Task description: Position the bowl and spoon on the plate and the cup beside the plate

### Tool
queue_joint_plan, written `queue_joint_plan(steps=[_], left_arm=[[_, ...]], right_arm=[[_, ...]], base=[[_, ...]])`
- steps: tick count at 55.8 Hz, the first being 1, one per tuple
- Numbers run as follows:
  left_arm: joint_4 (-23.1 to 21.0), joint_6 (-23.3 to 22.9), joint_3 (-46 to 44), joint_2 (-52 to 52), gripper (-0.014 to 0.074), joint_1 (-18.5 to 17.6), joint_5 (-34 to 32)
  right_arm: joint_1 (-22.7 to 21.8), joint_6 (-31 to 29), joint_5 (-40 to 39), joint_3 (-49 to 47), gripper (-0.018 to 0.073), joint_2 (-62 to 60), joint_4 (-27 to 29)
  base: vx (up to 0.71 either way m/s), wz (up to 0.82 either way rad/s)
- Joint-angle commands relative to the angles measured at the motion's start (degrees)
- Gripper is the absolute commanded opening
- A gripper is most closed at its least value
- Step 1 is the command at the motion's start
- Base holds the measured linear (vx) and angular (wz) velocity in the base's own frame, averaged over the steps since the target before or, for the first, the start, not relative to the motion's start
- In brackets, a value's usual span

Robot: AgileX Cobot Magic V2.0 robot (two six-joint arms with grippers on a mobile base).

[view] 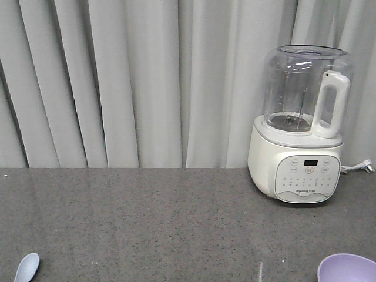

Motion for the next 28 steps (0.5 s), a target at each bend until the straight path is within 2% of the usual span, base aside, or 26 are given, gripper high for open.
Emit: queue_joint_plan(steps=[1, 14, 23, 28], left_arm=[[-1.34, -0.09, -4.79, 2.46, 0.0575, -0.08, 2.68], [-1.22, -0.09, -15.18, 17.06, 0.0575, -0.08, 24.79], [-1.22, -0.09, -16.0, 27.18, 0.0575, -0.08, 31.86], [-1.73, -0.32, -16.0, 31.25, 0.0575, -0.08, 32.35]], right_arm=[[0.05, 0.62, -4.79, -2.14, 0.0671, 0.12, -0.02], [0.05, 2.43, -1.69, -2.14, 0.0628, 0.78, 0.33], [0.05, 2.43, -0.65, -2.14, 0.0616, 0.78, 0.33], [0.05, 2.43, -0.65, -2.14, 0.0613, 0.78, 0.33]], base=[[0.0, 0.0], [0.0, 0.0], [0.0, 0.0], [0.0, 0.0]])
